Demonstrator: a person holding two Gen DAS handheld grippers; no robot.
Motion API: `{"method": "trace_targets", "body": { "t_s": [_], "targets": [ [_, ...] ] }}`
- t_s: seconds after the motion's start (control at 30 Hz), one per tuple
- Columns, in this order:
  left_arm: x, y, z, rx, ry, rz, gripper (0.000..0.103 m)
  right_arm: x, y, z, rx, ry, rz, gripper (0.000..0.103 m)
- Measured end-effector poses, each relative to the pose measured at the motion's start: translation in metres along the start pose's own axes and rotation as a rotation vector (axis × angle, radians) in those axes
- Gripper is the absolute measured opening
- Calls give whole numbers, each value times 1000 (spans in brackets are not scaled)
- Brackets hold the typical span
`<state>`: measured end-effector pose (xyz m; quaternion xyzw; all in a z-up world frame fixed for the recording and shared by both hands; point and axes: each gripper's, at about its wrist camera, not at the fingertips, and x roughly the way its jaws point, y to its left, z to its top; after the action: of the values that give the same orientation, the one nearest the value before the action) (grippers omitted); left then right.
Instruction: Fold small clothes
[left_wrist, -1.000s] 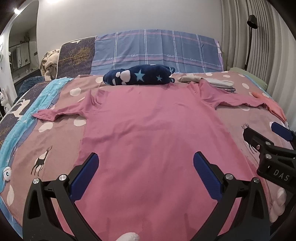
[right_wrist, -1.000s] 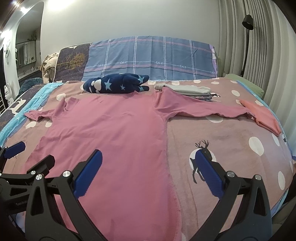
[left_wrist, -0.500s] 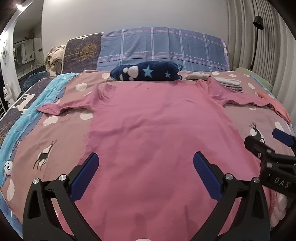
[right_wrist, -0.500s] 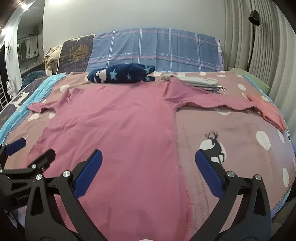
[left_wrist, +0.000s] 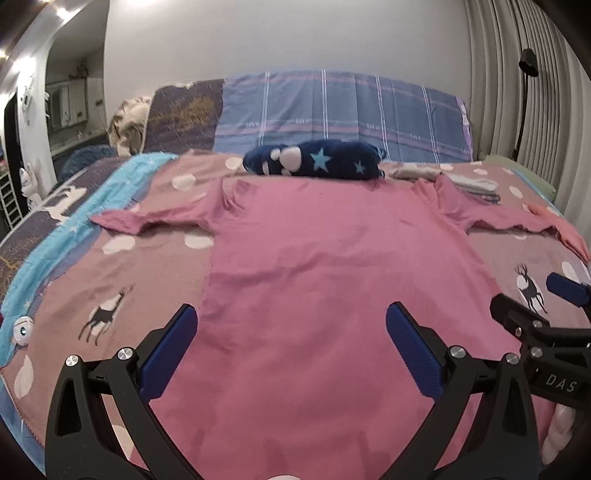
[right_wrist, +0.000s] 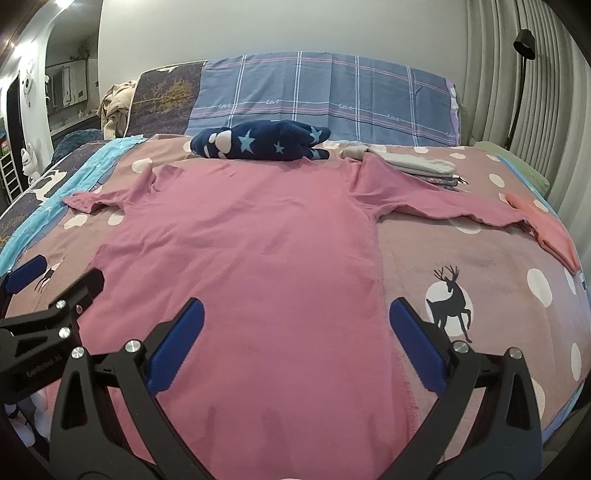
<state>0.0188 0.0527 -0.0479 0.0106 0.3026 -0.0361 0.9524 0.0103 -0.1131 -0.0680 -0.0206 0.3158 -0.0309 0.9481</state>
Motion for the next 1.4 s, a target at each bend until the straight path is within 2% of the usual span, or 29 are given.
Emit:
{"method": "trace_targets", "body": {
  "t_s": [0.13,0.27,0.33,0.63,0.77,0.87,0.93,1.0,1.07,1.1,1.17,1.23,1.3,1.4],
  "targets": [
    [12,7,-3,-23,71,-27,100,4,4,2,-7,7,-4,101],
    [21,9,-7,-12,91,-10,94,9,7,3,-12,16,-11,101],
    [25,13,-8,-21,105,-26,90,12,9,4,-15,20,-15,101],
    [36,31,1,-39,107,-44,87,25,16,14,-43,15,-32,101],
    [49,61,10,-119,130,-91,81,35,13,21,-51,6,-66,101],
    [59,86,17,-154,135,-49,75,47,7,28,-45,14,-84,101],
    [65,102,22,-173,135,-45,69,56,6,32,-60,15,-93,100],
    [75,124,29,-214,147,-52,65,62,5,35,-83,10,-102,95],
    [84,145,34,-258,157,-42,63,69,1,41,-97,-1,-84,82],
    [89,161,38,-285,155,-26,62,71,-3,44,-94,-5,-69,78],
    [99,194,47,-334,132,33,62,79,-13,53,-80,-6,-16,59],
    [108,225,54,-400,115,80,62,89,-21,61,-77,15,22,50],
    [122,266,59,-518,107,100,62,100,-24,67,-82,34,13,49],
    [150,317,67,-667,103,87,62,116,-27,74,-103,47,-15,52]
  ]
}}
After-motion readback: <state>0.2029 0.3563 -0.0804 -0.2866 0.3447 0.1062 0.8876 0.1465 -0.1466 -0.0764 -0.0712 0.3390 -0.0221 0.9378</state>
